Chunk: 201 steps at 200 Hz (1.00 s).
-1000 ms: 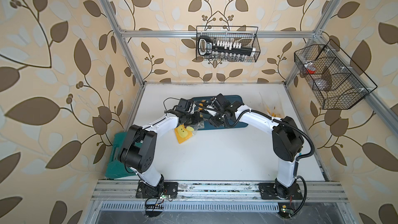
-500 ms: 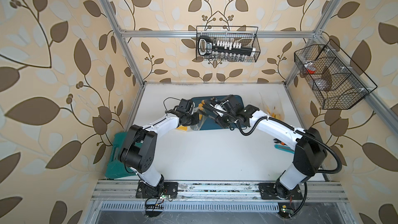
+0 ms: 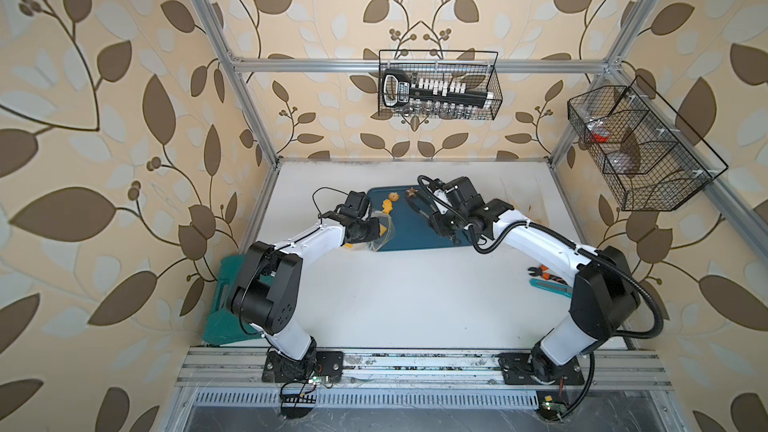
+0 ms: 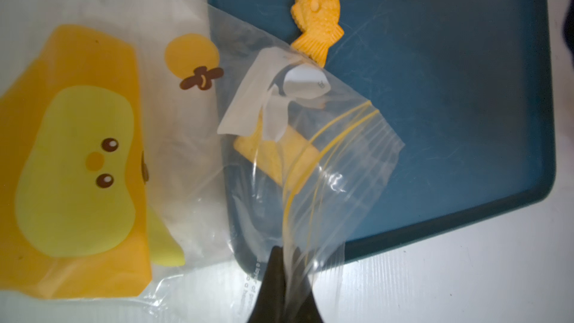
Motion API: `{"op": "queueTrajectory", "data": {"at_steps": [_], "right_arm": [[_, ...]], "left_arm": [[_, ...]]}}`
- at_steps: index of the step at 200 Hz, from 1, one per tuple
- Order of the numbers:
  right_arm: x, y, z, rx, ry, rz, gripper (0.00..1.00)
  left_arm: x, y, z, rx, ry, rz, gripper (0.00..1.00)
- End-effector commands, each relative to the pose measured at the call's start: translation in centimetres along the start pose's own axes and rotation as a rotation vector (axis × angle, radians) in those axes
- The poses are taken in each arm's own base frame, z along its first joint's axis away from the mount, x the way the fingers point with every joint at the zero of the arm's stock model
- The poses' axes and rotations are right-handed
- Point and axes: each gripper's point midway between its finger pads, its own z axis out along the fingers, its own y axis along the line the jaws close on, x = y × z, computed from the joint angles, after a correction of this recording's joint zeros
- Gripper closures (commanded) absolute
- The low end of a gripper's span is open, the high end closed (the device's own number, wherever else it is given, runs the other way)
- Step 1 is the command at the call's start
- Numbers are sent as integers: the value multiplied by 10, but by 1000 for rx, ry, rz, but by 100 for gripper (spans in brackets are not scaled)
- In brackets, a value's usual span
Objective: Put the cookies into a resealable bag to prevent moisture
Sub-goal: Pick up the cookie from the tray.
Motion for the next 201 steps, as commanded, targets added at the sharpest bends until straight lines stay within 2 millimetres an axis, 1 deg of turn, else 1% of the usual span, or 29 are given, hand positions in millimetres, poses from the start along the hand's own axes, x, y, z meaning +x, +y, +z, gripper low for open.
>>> {"op": "queueTrajectory", "data": {"at_steps": [1, 23, 42, 65, 84, 122, 129, 141, 152, 163, 180, 201], "right_arm": [[1, -12, 21, 51, 58, 50, 51], [-8, -25, 39, 71, 77, 111, 43], [-17, -26, 52, 54, 82, 130, 38], [-20, -30, 71, 68, 112, 136, 38], [-22, -28, 85, 62, 140, 141, 38], [-28, -29, 105, 72, 163, 167, 38], [-31, -29, 106, 74, 161, 168, 38], [-29, -32, 111, 87, 175, 170, 38], [-28, -32, 115, 92, 182, 171, 41], [-27, -33, 117, 93, 188, 171, 44], [-24, -32, 117, 89, 195, 173, 53], [-22, -32, 111, 88, 189, 172, 58]], "left_arm": [[-16, 2, -20, -16, -79, -21, 100], [-14, 0, -19, -1, -71, -18, 100], [-14, -2, -19, 9, -68, -17, 100], [-14, -4, -19, 18, -66, -16, 100], [-13, -6, -19, 28, -61, -16, 100], [-13, -7, -18, 37, -56, -14, 100], [-12, -8, -18, 38, -54, -14, 100], [-12, -8, -18, 41, -52, -13, 100], [-12, -8, -18, 42, -53, -12, 100], [-13, -8, -19, 41, -56, -12, 100], [-13, -9, -18, 44, -53, -11, 100], [-12, -9, -16, 46, -45, -11, 100]]}}
